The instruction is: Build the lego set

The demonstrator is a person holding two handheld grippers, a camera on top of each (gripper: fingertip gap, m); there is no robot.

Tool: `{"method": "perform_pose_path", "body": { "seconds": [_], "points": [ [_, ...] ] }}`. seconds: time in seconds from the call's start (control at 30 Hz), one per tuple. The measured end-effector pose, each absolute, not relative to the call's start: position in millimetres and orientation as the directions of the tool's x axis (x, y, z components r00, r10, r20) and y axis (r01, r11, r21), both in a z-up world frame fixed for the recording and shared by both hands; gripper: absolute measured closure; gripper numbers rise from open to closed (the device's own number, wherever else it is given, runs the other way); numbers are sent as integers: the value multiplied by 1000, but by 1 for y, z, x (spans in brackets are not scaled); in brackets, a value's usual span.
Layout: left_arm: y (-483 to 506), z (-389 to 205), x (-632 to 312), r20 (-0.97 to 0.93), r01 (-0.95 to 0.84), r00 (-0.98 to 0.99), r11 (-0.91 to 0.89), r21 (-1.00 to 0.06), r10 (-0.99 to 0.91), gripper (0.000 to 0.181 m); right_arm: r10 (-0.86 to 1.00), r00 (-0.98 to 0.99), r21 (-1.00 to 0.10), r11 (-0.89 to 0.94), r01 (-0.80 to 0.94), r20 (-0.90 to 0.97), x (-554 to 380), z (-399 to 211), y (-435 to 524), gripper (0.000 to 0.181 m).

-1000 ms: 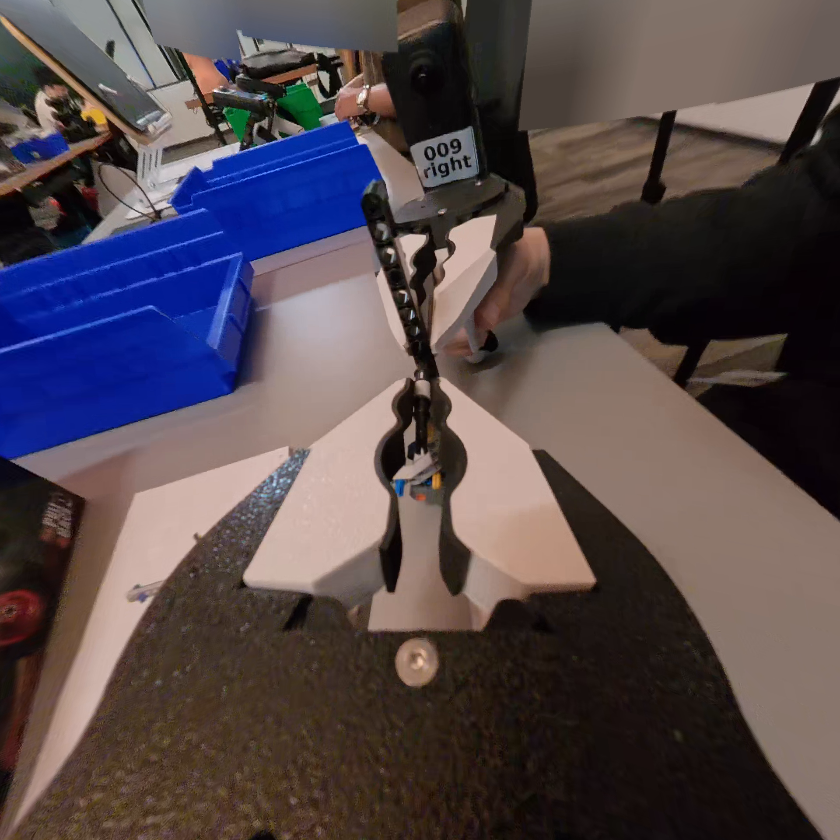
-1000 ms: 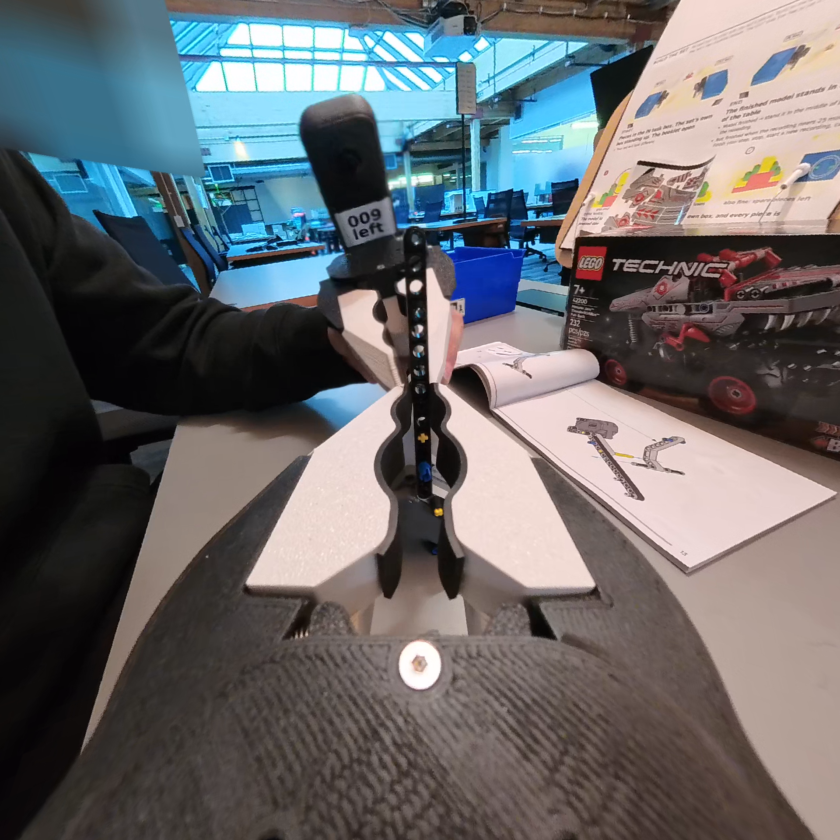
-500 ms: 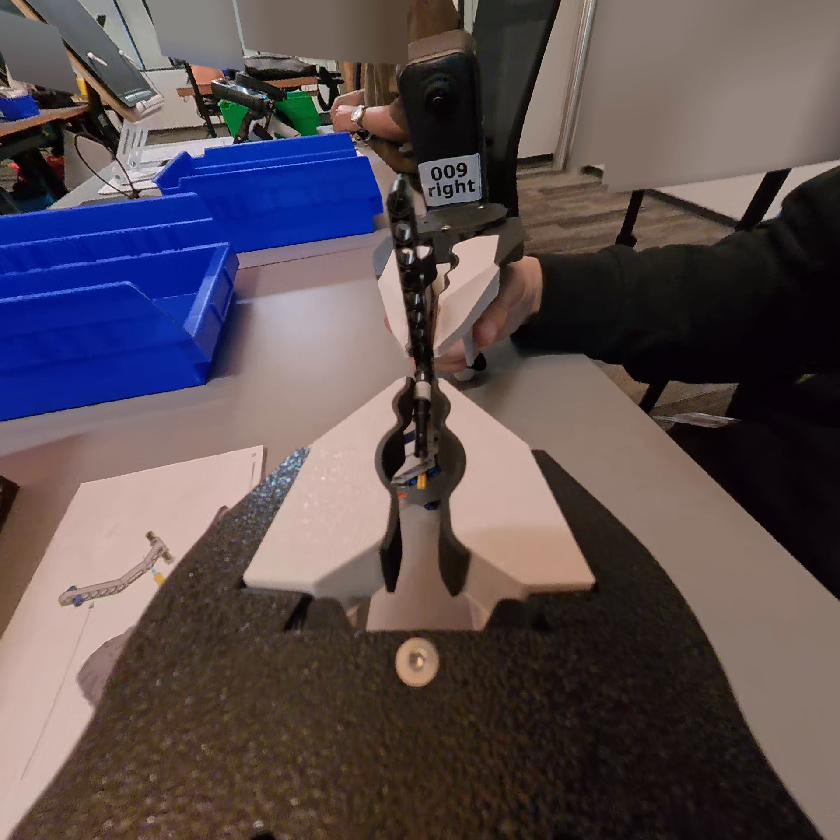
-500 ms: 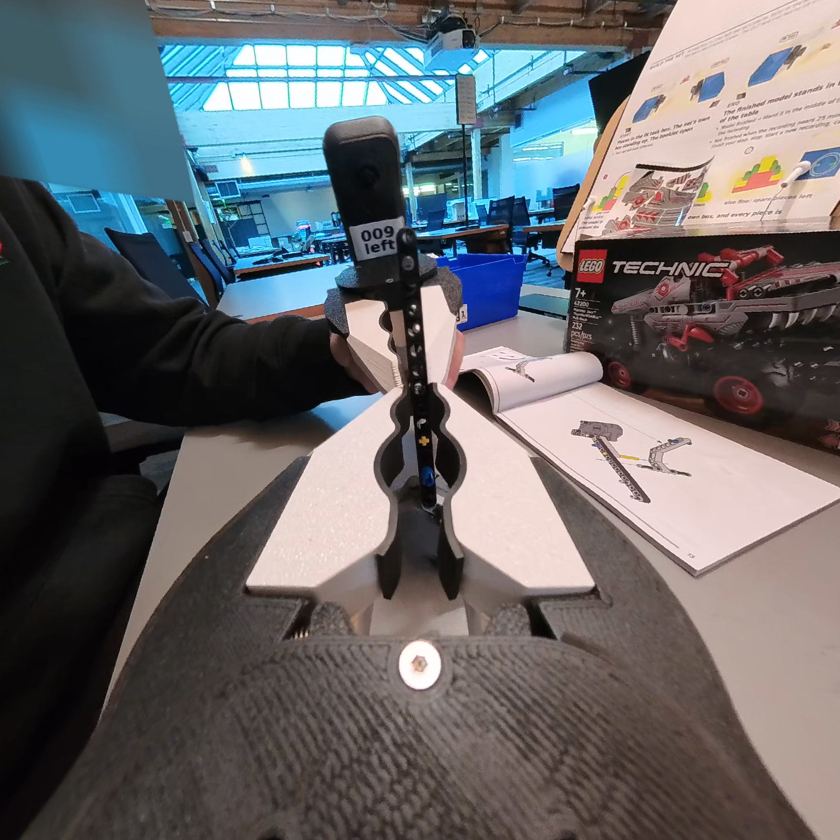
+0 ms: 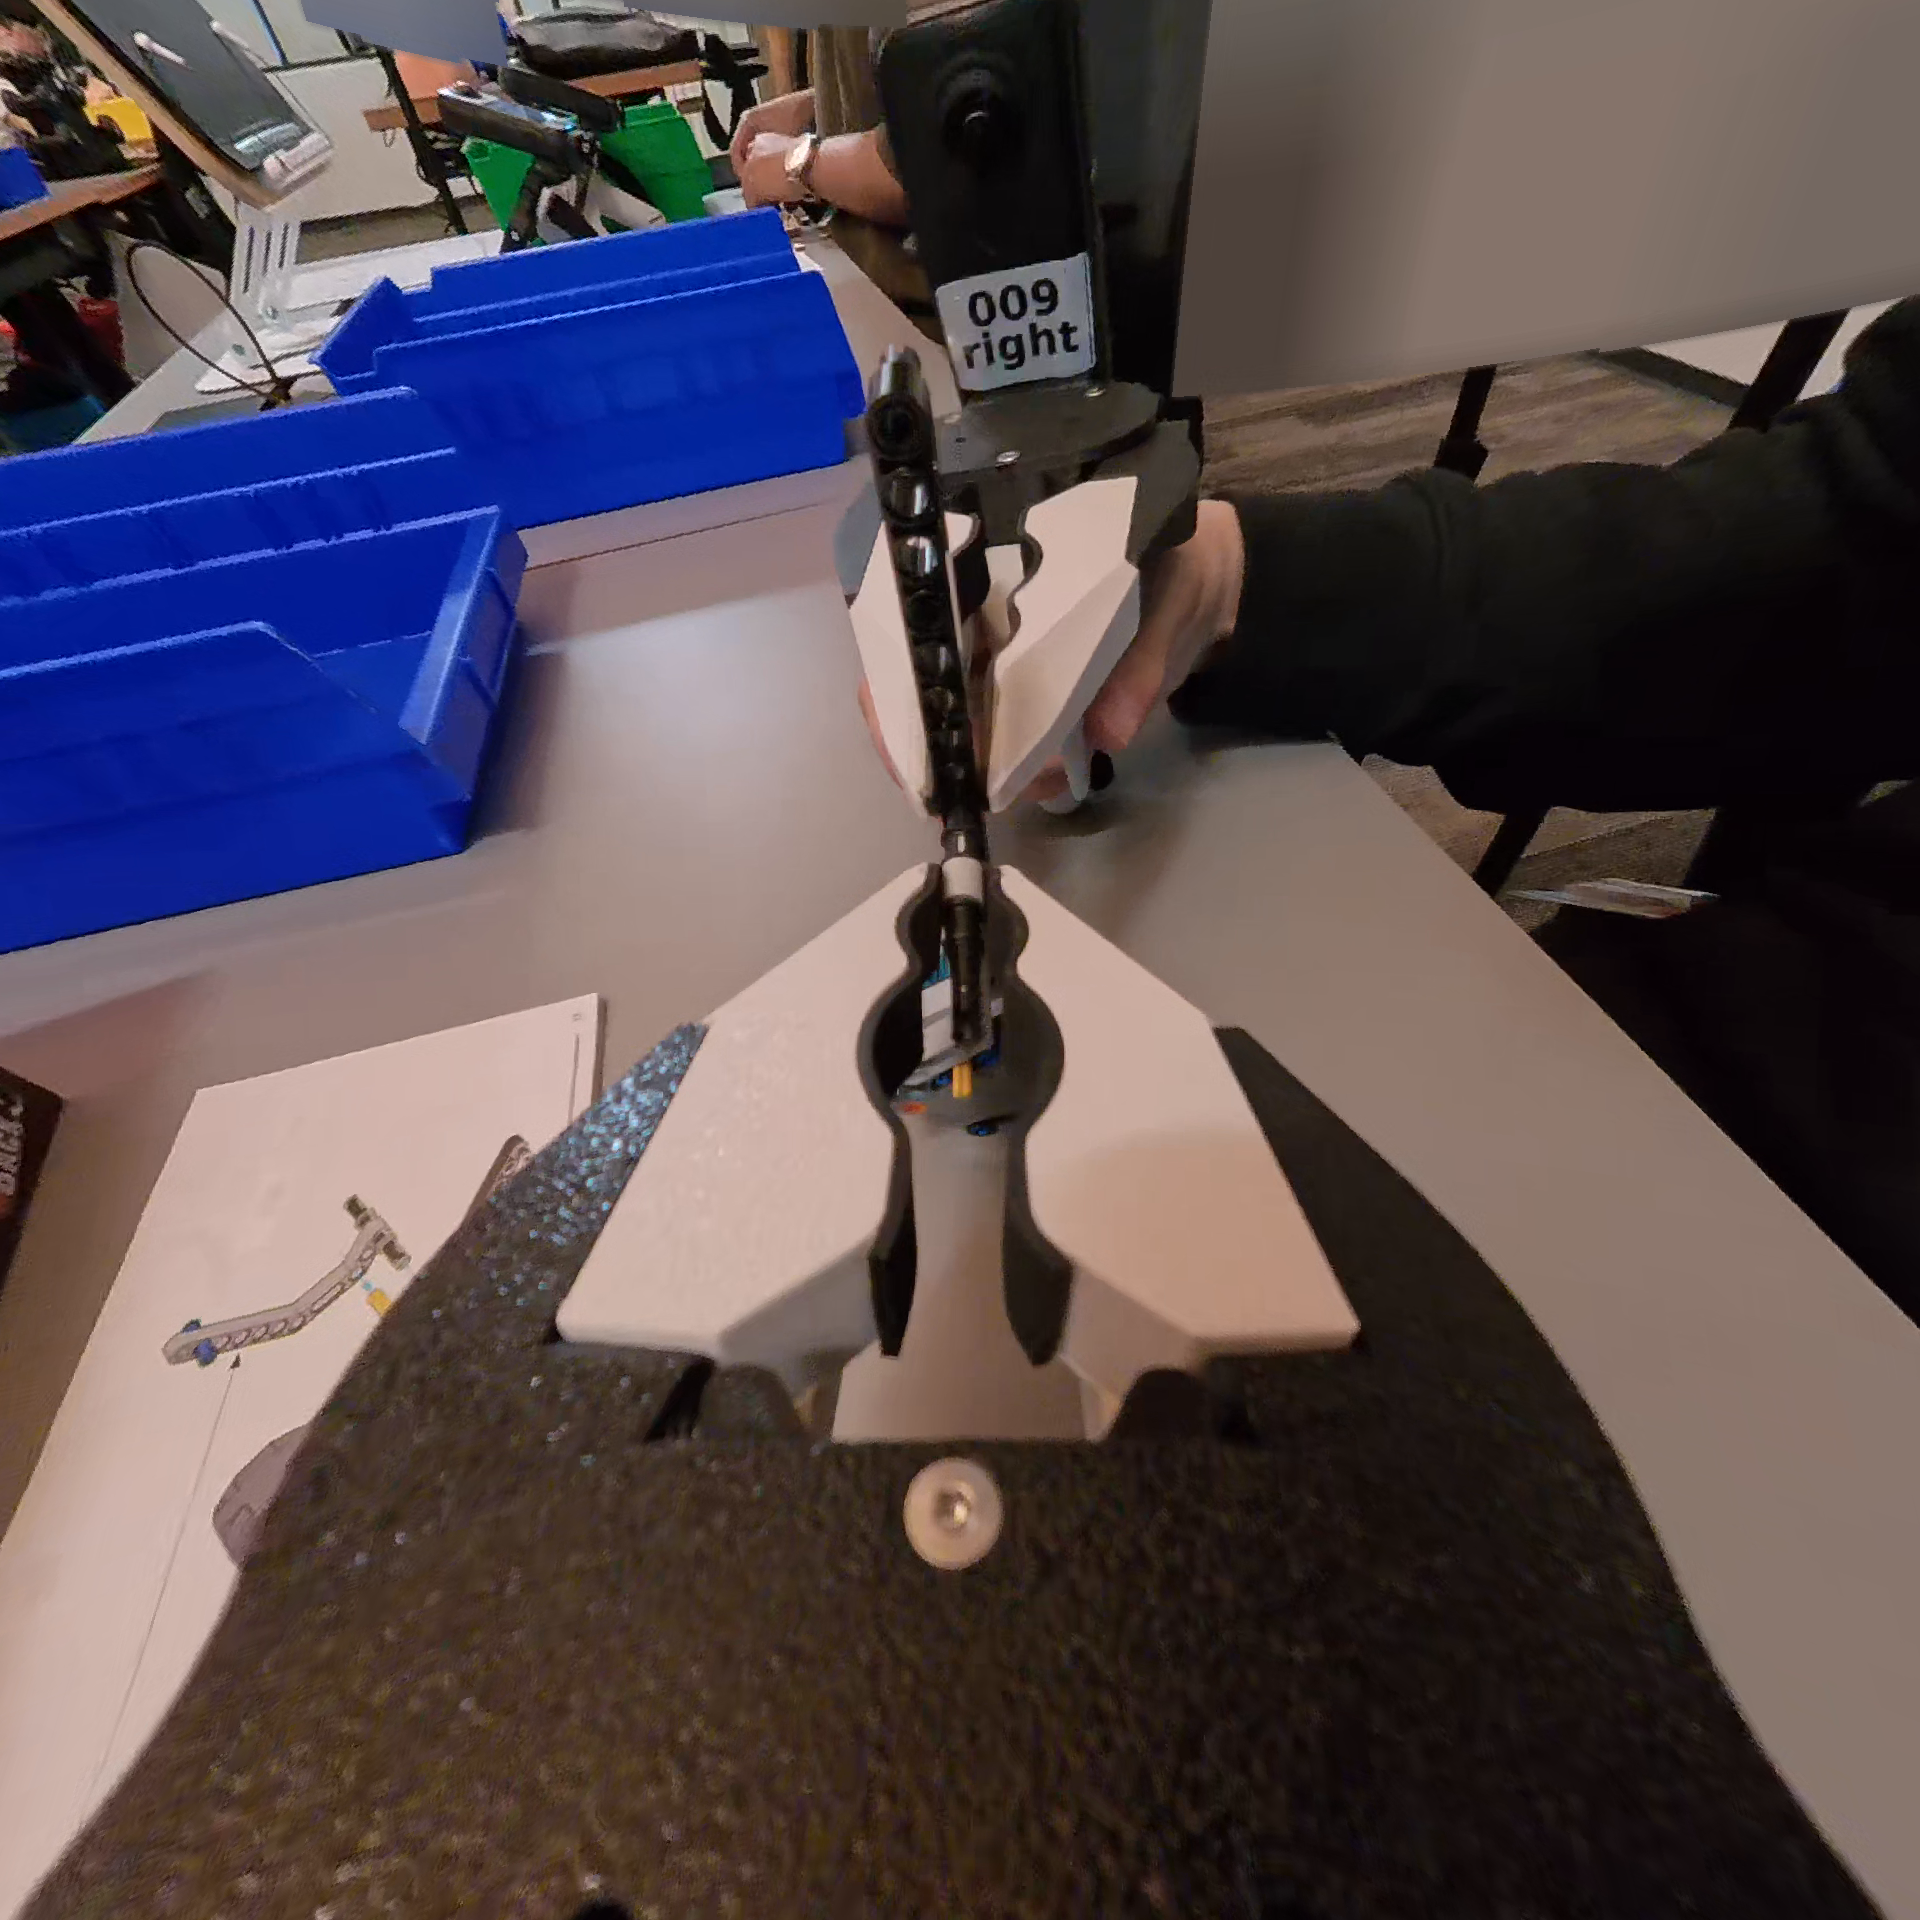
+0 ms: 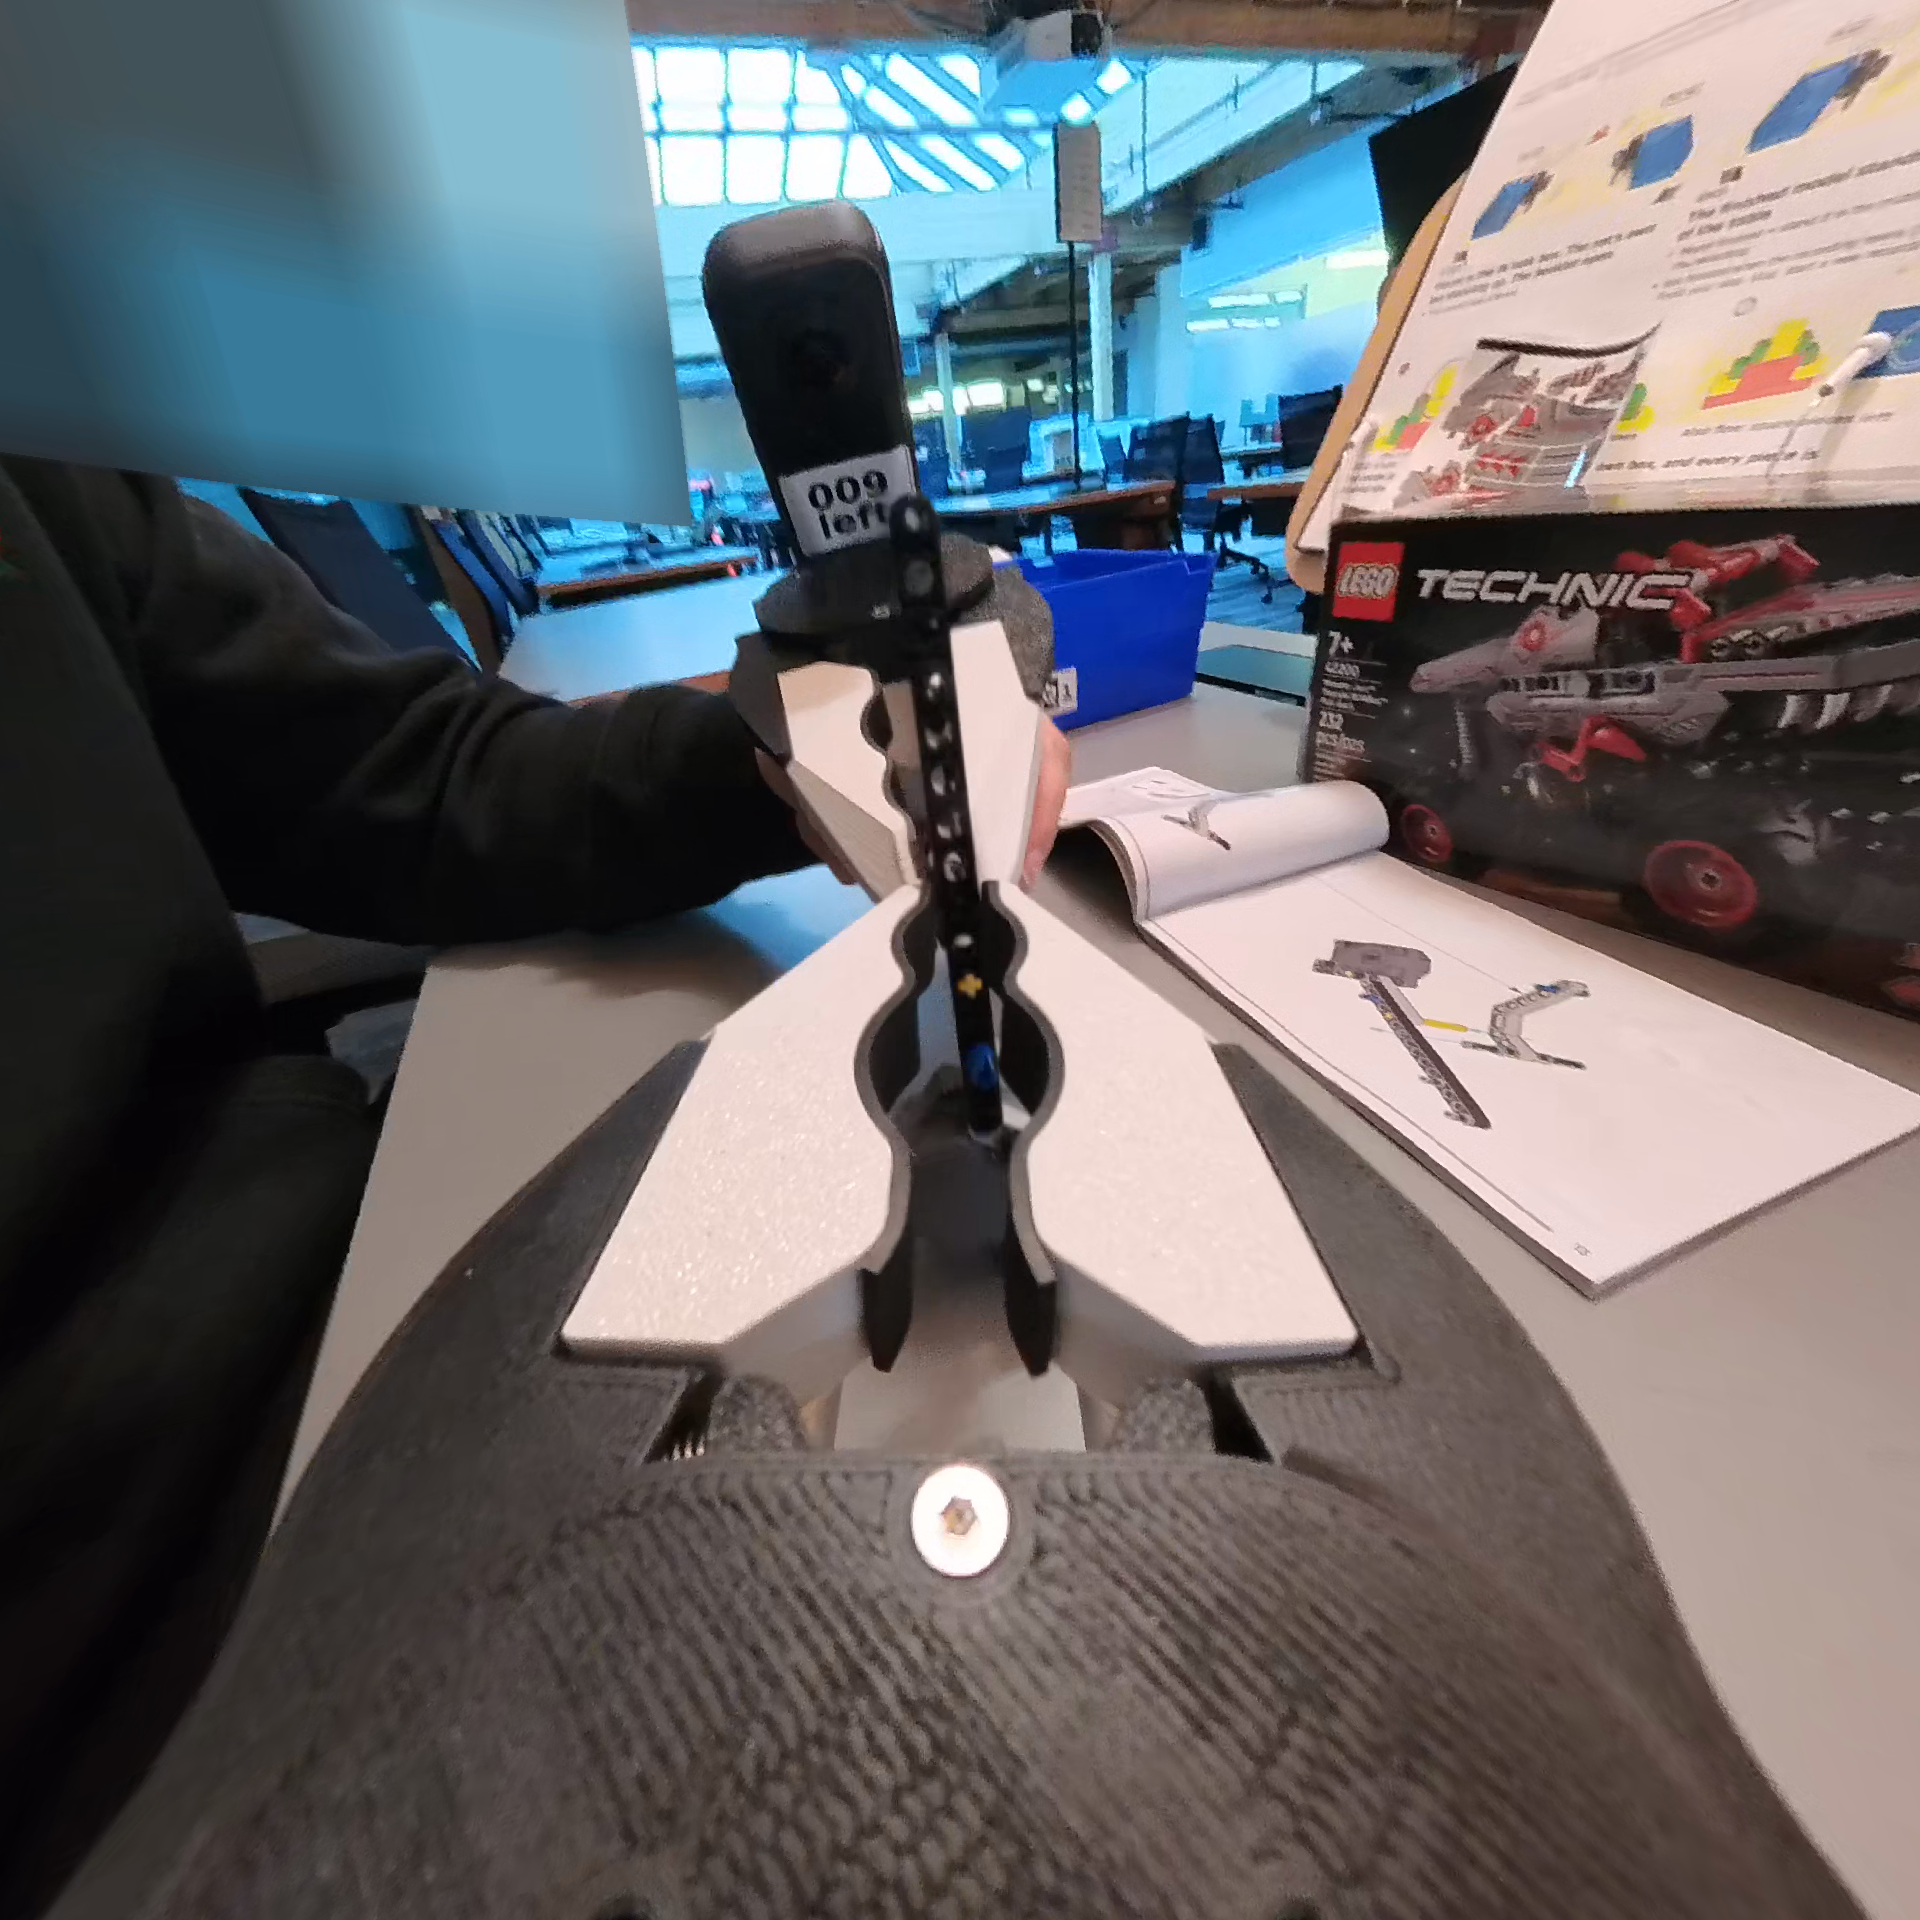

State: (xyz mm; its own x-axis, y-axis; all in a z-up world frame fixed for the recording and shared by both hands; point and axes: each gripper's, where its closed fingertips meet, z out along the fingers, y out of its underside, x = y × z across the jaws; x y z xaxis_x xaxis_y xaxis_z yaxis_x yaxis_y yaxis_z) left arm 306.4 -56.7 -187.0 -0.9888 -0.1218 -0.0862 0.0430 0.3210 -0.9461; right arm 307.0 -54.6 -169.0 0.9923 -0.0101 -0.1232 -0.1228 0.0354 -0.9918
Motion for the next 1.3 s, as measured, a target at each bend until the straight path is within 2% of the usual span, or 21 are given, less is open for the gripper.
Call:
{"method": "perform_pose_path", "body": {
  "seconds": [0.23,0.4,0.57,0.7,0.83,1.3],
  "points": [
    [-58,-187,306,-84,46,-990,301,-953,-115,176,-31,998,-996,-57,-63,-62,306,-181,-51,176],
    [-43,-193,316,-105,51,-985,351,-935,-136,167,-67,987,-988,-47,-147,-144,317,-181,-54,177],
    [-42,-205,318,-36,-21,-989,376,-926,-145,163,-74,985,-986,-46,-160,-156,319,-181,-55,177],
    [-45,-214,318,9,-64,-989,378,-923,-145,168,-77,983,-984,-47,-169,-166,319,-182,-57,177],
    [-44,-223,318,1,-58,-991,417,-907,-137,180,-72,982,-983,-50,-176,-172,318,-182,-58,177],
    [-55,-225,321,-21,-53,-983,388,-920,-184,181,-122,971,-975,-63,-215,-206,328,-186,-63,177]
  ]
}}
